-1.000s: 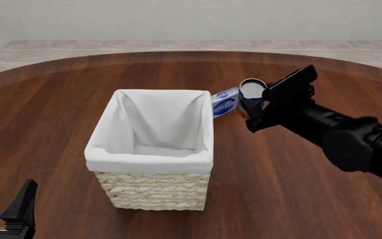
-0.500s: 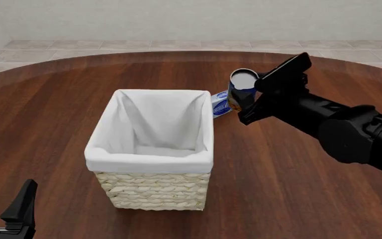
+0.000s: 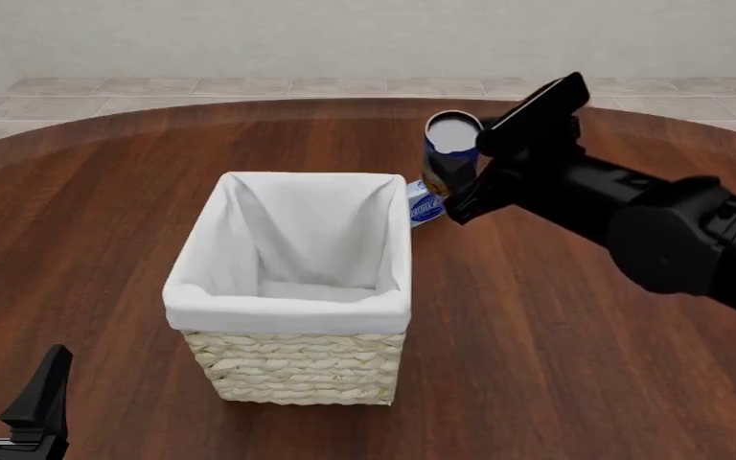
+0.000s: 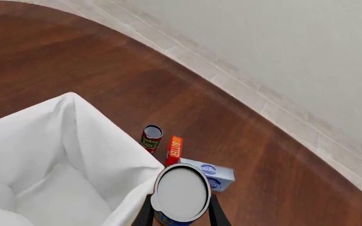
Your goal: Pick up the alphabet soup and put it in the basket.
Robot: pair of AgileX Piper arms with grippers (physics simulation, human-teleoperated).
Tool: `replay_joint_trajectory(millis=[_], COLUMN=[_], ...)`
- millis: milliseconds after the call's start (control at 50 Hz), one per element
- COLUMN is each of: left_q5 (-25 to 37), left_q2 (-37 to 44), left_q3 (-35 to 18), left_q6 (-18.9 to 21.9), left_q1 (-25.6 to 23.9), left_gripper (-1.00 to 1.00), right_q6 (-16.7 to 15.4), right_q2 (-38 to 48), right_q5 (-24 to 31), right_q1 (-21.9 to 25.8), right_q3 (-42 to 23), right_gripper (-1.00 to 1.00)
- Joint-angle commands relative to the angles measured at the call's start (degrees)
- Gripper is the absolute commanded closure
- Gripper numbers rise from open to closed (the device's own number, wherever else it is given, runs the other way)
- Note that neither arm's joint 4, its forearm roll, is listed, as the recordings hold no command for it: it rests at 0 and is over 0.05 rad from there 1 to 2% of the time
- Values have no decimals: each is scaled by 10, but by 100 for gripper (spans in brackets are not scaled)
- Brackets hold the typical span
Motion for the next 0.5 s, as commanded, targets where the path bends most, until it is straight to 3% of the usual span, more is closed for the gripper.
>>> replay_joint_trajectory(millis=[20,500], left_q5=[0,0], left_q2=[0,0], left_q3=[0,0], left_q6=[0,0], left_q1=[0,0], left_gripper=[-100,-100], right_q6=[11,1], right_q2=[-2,6], right_q5=[10,21], right_q1=[11,39], right_q3=[-23,-50], right_gripper=[100,100])
